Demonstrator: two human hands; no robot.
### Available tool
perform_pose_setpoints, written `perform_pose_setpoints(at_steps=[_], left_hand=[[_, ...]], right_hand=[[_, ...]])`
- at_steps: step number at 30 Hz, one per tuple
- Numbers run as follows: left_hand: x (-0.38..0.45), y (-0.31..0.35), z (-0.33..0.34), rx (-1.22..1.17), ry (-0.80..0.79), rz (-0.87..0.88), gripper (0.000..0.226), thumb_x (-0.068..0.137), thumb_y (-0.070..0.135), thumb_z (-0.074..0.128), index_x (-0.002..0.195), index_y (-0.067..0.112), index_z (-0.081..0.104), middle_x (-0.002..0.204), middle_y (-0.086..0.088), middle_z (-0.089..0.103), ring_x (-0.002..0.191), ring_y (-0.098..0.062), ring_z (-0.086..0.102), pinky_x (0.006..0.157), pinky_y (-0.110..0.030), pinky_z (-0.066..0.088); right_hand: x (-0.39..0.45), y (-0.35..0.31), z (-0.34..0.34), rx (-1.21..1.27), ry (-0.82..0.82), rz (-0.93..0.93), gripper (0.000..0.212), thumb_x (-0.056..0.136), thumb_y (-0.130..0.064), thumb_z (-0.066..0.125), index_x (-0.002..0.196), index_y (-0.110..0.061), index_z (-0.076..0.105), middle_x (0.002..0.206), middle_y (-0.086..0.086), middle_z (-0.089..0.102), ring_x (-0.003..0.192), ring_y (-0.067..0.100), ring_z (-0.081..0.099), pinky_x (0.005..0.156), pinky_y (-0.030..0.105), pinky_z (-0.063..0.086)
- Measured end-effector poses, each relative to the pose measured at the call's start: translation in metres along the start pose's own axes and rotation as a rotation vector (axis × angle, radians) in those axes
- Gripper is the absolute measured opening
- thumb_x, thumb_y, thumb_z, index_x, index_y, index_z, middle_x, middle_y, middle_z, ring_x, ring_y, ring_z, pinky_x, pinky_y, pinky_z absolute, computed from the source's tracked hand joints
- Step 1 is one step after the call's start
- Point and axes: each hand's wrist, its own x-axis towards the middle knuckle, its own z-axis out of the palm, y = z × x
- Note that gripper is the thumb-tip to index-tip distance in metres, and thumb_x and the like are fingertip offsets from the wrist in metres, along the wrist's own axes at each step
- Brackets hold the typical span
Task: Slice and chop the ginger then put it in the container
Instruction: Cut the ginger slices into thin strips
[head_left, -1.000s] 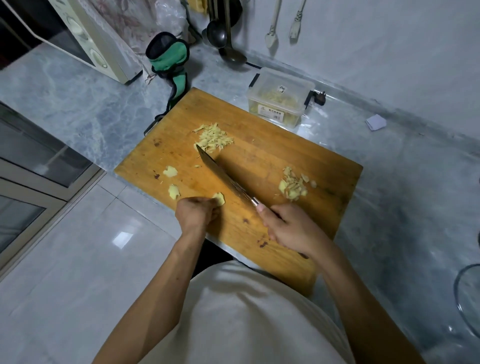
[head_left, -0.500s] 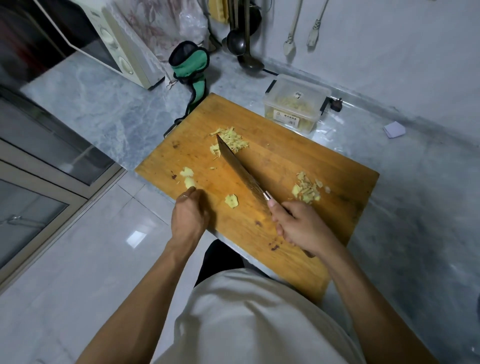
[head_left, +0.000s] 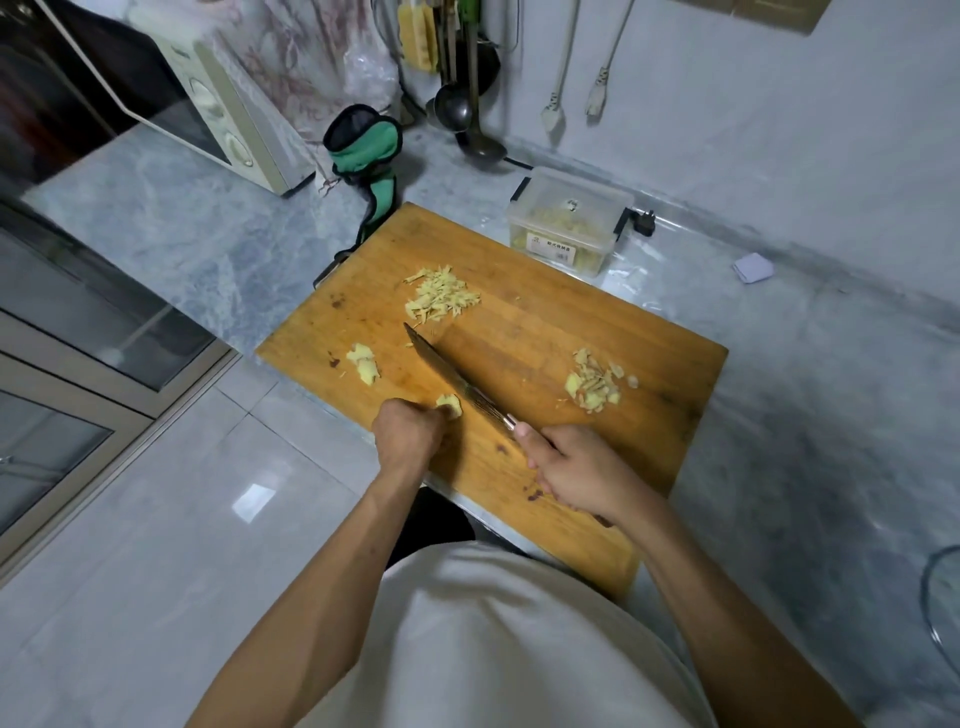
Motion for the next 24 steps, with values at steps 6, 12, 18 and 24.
perform_pose_setpoints(at_steps=[6,12,18,24], left_hand=[[-0.002,0.006,0.004,-0.069,0.033,-0.072,0.023,0.081,0.004,0.076,0.063,-0.003,0.063,0.065,-0.016,0.066,0.041,-0.024,0.059,0.048,-0.033,0.056],[-0.006,-0.003,0.003,-0.05,0.021,0.023,0.027,0.088,0.018,0.075,0.068,0.0,0.07,0.063,-0.012,0.07,0.047,-0.022,0.065,0.059,-0.036,0.062],[-0.005,-0.032,-0.02,0.347,0.113,0.561,0.015,0.09,0.017,0.066,0.101,0.012,0.075,0.099,-0.004,0.073,0.085,-0.021,0.067,0.08,-0.025,0.052],[0.009,-0.043,-0.037,0.754,-0.037,0.926,0.035,0.093,0.016,0.063,0.127,0.022,0.065,0.136,-0.002,0.054,0.116,-0.024,0.057,0.089,-0.029,0.049]], right_hand=[[0.006,-0.007,0.01,-0.049,-0.016,-0.045,0.07,0.103,-0.058,0.036,0.087,0.004,0.062,0.064,0.007,0.064,0.049,0.013,0.055,0.054,0.03,0.045],[0.016,-0.013,-0.001,-0.095,-0.118,0.009,0.065,0.105,-0.056,0.034,0.095,0.002,0.063,0.07,0.004,0.064,0.054,0.015,0.055,0.052,0.025,0.044],[0.019,-0.015,-0.009,-0.074,-0.22,0.095,0.042,0.106,-0.054,0.034,0.087,-0.024,0.056,0.083,0.004,0.069,0.06,0.013,0.057,0.057,0.029,0.048],[0.024,-0.014,-0.005,-0.144,-0.154,0.072,0.068,0.1,-0.07,0.027,0.079,-0.012,0.055,0.07,0.007,0.059,0.056,0.02,0.055,0.057,0.032,0.047]])
